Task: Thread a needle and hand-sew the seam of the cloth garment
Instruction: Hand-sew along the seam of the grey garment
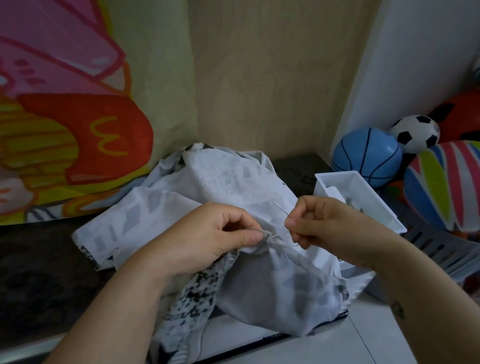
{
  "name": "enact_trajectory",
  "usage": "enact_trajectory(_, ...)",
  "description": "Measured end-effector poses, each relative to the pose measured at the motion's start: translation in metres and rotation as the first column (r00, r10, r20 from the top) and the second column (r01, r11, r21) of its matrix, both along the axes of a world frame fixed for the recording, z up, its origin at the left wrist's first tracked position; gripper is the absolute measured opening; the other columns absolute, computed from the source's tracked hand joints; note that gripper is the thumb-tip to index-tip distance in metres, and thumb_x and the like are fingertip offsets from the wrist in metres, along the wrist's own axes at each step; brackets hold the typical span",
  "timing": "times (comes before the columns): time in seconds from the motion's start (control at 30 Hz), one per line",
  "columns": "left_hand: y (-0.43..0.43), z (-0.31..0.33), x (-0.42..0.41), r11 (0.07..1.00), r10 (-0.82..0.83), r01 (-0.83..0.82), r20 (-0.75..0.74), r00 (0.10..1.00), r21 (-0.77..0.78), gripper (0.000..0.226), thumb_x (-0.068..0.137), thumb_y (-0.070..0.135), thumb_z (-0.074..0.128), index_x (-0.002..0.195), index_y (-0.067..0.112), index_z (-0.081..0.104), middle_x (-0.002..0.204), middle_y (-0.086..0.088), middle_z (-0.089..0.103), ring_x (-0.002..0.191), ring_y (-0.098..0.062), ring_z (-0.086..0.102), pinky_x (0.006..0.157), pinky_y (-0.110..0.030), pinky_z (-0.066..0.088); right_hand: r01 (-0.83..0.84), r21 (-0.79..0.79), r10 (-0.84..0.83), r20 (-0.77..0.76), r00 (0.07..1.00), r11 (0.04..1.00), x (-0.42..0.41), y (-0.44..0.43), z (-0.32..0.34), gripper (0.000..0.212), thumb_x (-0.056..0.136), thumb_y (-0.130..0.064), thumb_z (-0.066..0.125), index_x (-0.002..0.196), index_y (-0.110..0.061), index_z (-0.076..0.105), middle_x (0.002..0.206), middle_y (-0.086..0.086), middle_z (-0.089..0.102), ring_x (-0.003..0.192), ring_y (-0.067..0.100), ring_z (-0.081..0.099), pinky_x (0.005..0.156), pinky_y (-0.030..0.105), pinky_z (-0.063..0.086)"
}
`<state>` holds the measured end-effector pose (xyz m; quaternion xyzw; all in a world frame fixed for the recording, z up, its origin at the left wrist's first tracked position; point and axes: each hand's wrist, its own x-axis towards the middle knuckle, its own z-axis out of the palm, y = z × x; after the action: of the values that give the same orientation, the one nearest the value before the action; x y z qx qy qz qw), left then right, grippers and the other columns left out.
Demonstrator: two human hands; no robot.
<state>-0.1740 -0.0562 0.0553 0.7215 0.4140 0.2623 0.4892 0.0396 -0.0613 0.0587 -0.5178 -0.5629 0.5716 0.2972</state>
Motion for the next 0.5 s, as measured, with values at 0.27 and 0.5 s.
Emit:
enact_trajectory(0.27,0.004,-0.002,0.0,0.993,0.12,-0.12,0.015,0.993,0.002,0.014,0.086,0.015,0.067,0.077,0.025,0.07,0.069,0.018,0.069,0.07,0.006,0.061,0.069,-0.009,0.046,0.115,0.23,-0.139,0.09,0.986,0.966,-0.006,-0.007,0.017,0.009,0.079,-0.021,0.07,0.077,-0.015,0.063,0.096,0.003,0.072,0.09,0.015,0.068,0.078,0.022,0.055)
enact_trajectory(0.5,0.005,-0.002,0.0,0.989,0.151,-0.151,0.005,0.989,-0.007,0.008,0.085,0.019,0.068,0.079,0.022,0.071,0.072,0.013,0.07,0.071,0.004,0.062,0.068,-0.01,0.046,-0.048,0.236,-0.033,0.33,0.943,0.971,-0.014,-0.015,0.018,0.012,0.074,-0.016,0.078,0.075,-0.01,0.068,0.078,0.0,0.074,0.077,0.011,0.069,0.078,0.018,0.054)
